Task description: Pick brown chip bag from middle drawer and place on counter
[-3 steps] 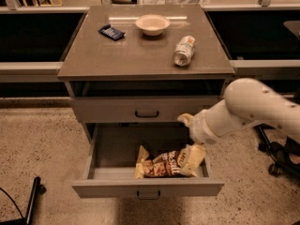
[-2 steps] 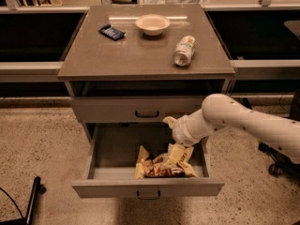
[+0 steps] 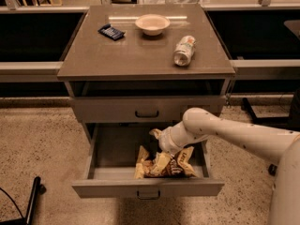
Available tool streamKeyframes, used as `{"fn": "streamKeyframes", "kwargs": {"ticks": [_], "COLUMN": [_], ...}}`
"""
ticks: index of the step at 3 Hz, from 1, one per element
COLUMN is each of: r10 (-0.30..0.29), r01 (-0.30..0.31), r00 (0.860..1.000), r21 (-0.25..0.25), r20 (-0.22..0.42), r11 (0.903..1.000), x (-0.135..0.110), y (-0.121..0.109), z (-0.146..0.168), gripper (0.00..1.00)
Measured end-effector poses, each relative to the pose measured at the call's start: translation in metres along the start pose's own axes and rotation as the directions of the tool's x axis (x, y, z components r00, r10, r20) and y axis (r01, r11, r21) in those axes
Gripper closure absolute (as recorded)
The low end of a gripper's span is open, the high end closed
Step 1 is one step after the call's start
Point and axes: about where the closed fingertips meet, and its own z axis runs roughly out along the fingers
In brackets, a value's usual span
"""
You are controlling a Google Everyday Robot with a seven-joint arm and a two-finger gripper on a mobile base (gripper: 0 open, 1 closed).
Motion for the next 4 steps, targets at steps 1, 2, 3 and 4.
{"fn": "streamKeyframes", "kwargs": {"ticks": [1,2,3,4], "r10": [-0.016,-0.019,-0.015,-0.012], "r01": [0.016,0.019,0.015,0.011], "r00": [1.0,1.0,1.0,1.0], "r21": [-0.036,-0.053,-0.064,-0.08], "r20": [0.011,0.009,0.0,-0.018], "r11": [0.9992,0.9984,0.9978,0.9968], "x": [0.02,0.03,0.039,0.046], "y": [0.001,0.001,0.003,0.005], "z": [0.032,0.046,0.053,0.061], "gripper": [0.13,0.21,0.24,0.25]}}
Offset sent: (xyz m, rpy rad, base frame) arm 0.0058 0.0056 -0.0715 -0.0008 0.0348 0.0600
